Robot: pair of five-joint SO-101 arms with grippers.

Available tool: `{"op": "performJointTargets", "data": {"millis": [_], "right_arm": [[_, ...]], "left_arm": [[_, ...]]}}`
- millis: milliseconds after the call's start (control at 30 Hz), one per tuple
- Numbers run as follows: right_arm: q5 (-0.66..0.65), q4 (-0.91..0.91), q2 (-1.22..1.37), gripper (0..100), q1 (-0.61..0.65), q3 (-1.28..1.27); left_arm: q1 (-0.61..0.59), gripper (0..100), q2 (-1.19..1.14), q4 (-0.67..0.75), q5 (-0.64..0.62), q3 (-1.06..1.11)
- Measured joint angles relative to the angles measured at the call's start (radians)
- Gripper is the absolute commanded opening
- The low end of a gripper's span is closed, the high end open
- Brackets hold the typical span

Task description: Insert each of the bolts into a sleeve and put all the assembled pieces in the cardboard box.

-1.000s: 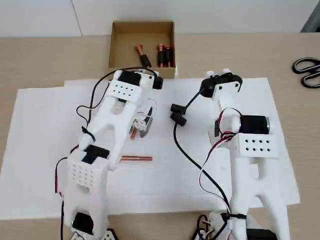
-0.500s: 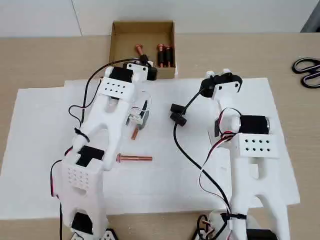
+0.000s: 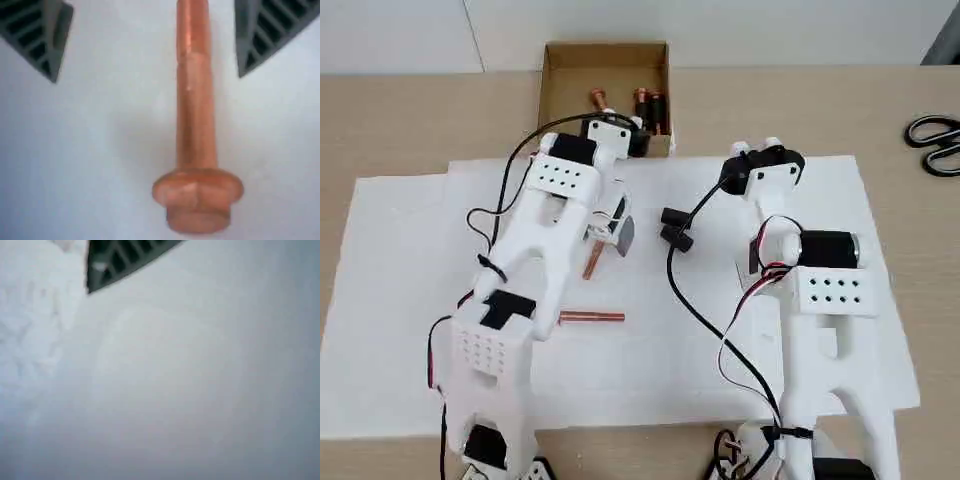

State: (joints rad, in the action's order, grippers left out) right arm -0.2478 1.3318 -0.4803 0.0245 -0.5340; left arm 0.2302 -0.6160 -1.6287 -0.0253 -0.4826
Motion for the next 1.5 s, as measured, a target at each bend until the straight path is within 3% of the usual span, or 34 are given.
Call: {"op": "performJointTargets", "data": {"millis": [400, 767, 1033, 1333, 1500], "right_arm": [[0.000, 0.000, 0.000, 32.2, 0.000, 0.000], [0.000, 0.000, 0.000, 32.2, 0.000, 0.000], [0.005, 0.000, 0.000, 32.2, 0.000, 0.000], [0.029, 0.000, 0.000, 32.2, 0.000, 0.000], [0.029, 0.000, 0.000, 32.2, 0.000, 0.000]], "left_arm": [[0.000, 17, -0.110, -0.008, 0.000, -0.118], [-0.017, 17, -0.112, -0.021, 0.000, -0.120], [-0.017, 11, -0.112, -0.021, 0.000, -0.120], [-0.017, 11, -0.164, -0.021, 0.000, -0.126], [-0.011, 19, -0.166, -0.051, 0.000, -0.150]]}}
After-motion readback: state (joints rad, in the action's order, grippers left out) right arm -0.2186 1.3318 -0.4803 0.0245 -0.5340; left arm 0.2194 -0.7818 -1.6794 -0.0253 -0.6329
